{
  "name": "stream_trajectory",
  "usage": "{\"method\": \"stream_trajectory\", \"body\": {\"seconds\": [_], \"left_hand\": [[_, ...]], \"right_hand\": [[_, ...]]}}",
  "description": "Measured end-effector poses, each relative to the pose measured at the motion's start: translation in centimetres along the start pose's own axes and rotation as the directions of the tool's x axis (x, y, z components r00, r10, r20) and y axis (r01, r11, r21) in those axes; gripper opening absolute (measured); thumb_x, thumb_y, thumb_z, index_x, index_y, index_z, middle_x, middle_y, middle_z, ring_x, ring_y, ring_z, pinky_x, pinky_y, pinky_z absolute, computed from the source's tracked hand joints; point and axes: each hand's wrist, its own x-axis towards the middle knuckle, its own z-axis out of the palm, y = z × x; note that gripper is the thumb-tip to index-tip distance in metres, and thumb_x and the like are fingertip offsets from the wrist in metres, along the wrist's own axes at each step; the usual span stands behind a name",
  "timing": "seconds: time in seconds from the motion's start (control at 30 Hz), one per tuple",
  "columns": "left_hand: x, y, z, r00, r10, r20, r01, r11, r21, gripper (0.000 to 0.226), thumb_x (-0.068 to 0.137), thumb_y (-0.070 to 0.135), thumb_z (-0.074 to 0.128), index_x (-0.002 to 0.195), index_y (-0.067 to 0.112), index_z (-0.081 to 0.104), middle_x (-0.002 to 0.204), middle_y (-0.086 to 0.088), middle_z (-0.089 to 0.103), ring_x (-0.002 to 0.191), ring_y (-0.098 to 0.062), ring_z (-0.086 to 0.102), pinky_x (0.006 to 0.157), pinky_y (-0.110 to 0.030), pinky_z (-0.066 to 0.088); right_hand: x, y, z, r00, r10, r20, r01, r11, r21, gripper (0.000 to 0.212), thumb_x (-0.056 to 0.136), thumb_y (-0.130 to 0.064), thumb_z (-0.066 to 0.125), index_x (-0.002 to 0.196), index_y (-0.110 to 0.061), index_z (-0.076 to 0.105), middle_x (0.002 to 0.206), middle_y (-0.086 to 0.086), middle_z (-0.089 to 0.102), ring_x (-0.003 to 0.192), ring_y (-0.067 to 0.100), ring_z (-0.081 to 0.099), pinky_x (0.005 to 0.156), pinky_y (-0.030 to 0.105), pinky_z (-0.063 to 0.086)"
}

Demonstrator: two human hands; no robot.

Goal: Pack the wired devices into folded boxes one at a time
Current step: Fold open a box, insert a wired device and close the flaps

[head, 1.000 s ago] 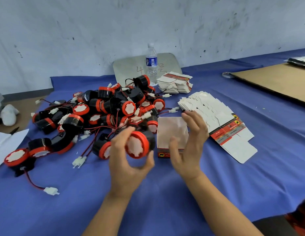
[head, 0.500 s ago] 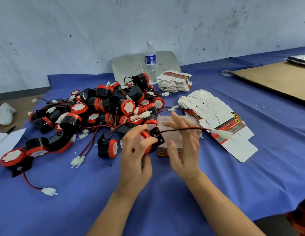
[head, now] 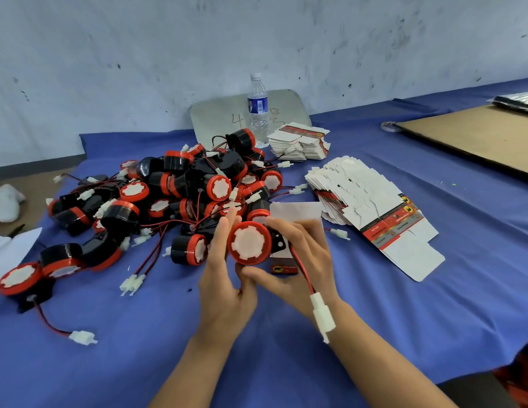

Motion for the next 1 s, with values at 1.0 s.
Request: {"method": "stream_trajectory", "body": {"seconds": [1.0], "left_hand": [[-0.4, -2.2, 2.4, 0.732, -0.537, 0.420, 0.595, 0.804, -0.007, 0.044, 0.081, 0.023, 0.077, 0.108, 0.044, 0.050, 0.122, 0.038, 0.046, 0.122, 0.002, 0.044, 0.090, -0.009, 0.037]], "right_hand": [[0.8, 1.5, -1.0, 0.848, 0.523, -0.089, -0.402, 0.743, 0.534, 0.020, 0.083, -0.029, 0.043, 0.089, -0.022, 0.061, 0.087, -0.015, 0.065, 0.079, 0.001, 0.058, 0.069, 0.014, 0.044]]}}
